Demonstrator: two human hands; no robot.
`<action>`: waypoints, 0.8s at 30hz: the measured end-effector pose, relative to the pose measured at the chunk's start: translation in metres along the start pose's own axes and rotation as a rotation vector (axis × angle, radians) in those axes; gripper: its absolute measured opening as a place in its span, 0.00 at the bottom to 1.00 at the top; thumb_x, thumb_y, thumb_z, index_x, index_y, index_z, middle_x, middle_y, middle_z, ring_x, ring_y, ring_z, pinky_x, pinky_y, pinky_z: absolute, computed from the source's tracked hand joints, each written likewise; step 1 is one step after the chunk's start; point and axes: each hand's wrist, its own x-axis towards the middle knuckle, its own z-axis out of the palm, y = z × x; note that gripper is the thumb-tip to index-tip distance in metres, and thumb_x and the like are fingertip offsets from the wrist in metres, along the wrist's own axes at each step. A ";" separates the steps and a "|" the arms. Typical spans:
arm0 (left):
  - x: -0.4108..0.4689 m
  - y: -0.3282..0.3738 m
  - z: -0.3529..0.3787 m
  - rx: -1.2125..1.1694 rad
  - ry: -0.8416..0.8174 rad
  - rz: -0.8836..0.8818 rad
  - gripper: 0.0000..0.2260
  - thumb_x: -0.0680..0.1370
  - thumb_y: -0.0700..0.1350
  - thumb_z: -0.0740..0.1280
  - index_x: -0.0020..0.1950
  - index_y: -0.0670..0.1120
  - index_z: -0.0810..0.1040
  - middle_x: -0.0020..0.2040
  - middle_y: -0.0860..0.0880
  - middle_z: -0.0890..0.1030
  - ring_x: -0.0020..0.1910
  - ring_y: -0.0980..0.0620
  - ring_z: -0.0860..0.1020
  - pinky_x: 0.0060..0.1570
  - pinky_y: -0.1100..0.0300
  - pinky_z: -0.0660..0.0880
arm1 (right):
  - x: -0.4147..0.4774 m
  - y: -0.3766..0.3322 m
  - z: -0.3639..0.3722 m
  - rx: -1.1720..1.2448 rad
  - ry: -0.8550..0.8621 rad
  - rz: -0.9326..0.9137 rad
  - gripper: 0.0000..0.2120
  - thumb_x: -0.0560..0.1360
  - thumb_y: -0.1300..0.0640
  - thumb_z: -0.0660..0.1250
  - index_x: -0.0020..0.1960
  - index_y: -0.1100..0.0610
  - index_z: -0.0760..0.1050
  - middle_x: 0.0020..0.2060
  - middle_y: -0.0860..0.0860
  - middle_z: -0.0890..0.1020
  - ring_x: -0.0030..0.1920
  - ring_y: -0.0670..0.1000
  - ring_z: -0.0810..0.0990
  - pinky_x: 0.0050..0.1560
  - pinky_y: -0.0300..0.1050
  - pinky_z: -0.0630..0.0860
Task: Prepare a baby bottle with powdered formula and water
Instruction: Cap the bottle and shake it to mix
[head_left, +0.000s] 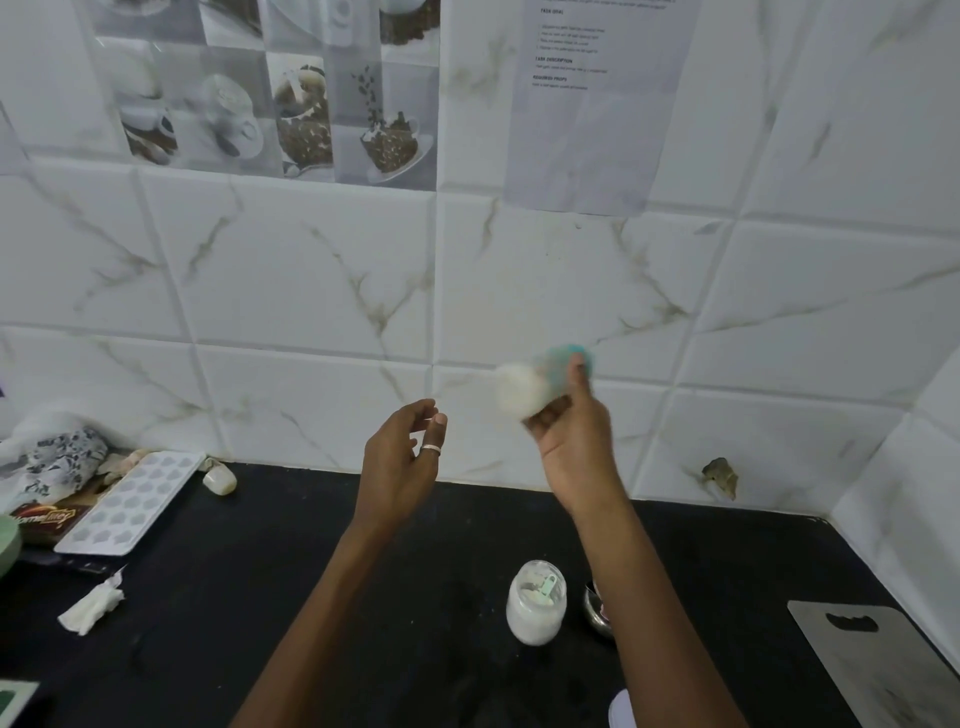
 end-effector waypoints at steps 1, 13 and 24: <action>0.000 -0.001 -0.001 -0.002 0.003 -0.002 0.15 0.83 0.52 0.64 0.67 0.48 0.78 0.59 0.54 0.82 0.58 0.58 0.80 0.58 0.53 0.79 | 0.005 -0.005 0.000 0.139 0.090 -0.011 0.21 0.78 0.42 0.67 0.62 0.56 0.77 0.60 0.58 0.84 0.56 0.55 0.85 0.49 0.47 0.83; -0.003 0.000 -0.003 0.007 0.002 -0.001 0.15 0.83 0.51 0.64 0.67 0.47 0.78 0.60 0.53 0.82 0.58 0.58 0.80 0.58 0.52 0.79 | 0.008 -0.003 0.002 0.158 0.122 -0.027 0.18 0.80 0.42 0.66 0.60 0.56 0.78 0.60 0.59 0.84 0.57 0.55 0.85 0.49 0.48 0.84; -0.001 -0.001 -0.003 0.033 -0.013 0.013 0.14 0.82 0.48 0.66 0.67 0.47 0.77 0.60 0.53 0.82 0.58 0.57 0.80 0.58 0.50 0.79 | -0.004 0.008 0.010 -0.056 -0.025 0.028 0.20 0.78 0.42 0.65 0.60 0.57 0.78 0.56 0.57 0.86 0.53 0.53 0.87 0.49 0.49 0.83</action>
